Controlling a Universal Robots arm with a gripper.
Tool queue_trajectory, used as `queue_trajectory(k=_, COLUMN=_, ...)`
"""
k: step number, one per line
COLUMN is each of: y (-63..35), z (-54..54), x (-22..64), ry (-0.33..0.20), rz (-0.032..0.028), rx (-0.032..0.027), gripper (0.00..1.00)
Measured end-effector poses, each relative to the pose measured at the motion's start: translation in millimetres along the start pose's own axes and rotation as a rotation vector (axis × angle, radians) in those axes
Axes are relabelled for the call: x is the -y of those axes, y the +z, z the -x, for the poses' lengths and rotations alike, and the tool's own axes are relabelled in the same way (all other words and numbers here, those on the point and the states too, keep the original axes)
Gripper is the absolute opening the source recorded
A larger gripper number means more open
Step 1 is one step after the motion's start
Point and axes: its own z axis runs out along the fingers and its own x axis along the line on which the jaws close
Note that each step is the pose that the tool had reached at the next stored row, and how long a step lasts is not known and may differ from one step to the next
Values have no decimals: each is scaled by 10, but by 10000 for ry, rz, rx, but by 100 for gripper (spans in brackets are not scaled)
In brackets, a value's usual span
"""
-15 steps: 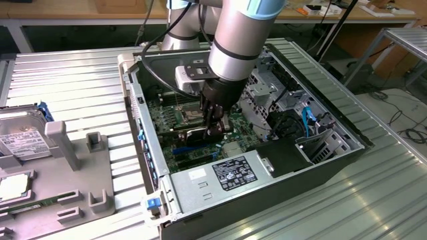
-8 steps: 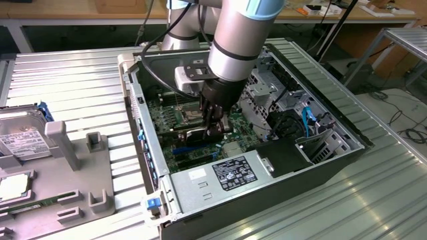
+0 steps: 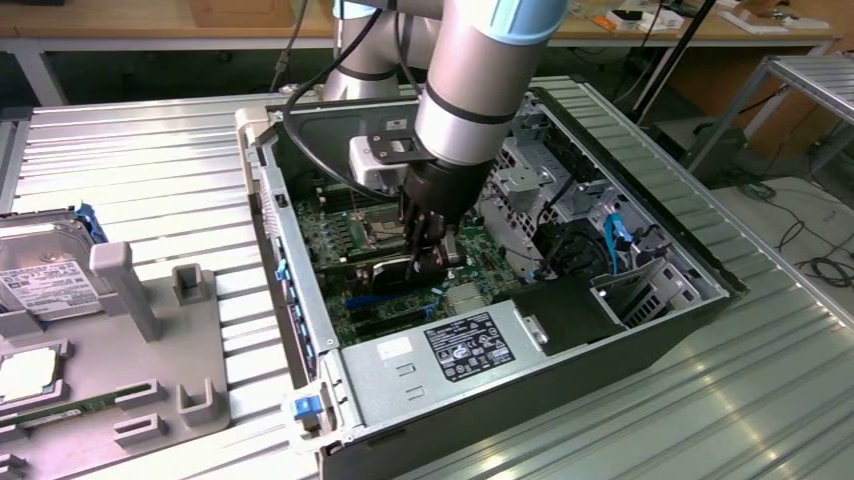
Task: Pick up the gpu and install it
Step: 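Insert the gpu into the slot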
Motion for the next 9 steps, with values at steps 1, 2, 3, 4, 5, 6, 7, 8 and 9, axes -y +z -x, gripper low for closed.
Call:
queue_trajectory(k=1, y=-1, z=2, x=0, ry=-30, rz=2, rx=-5, gripper=27)
queue_trajectory(k=2, y=-1, z=3, x=0, ry=-34, rz=2, rx=-6, gripper=27)
queue_trajectory(k=3, y=-1, z=3, x=0, ry=-35, rz=2, rx=-5, gripper=27)
queue_trajectory(k=4, y=-1, z=3, x=0, ry=-35, rz=2, rx=-4, gripper=27)
queue_trajectory(k=5, y=-1, z=4, x=2, ry=-37, rz=2, rx=-4, gripper=27)
queue_trajectory(k=6, y=-1, z=12, x=2, ry=-63, rz=3, rx=-5, gripper=27)
queue_trajectory(k=7, y=-1, z=24, x=2, ry=-106, rz=3, rx=-8, gripper=27)
queue_trajectory(k=8, y=-1, z=24, x=1, ry=-107, rz=2, rx=-8, gripper=27)
queue_trajectory(k=9, y=1, z=24, x=1, ry=-107, rz=3, rx=-3, gripper=27)
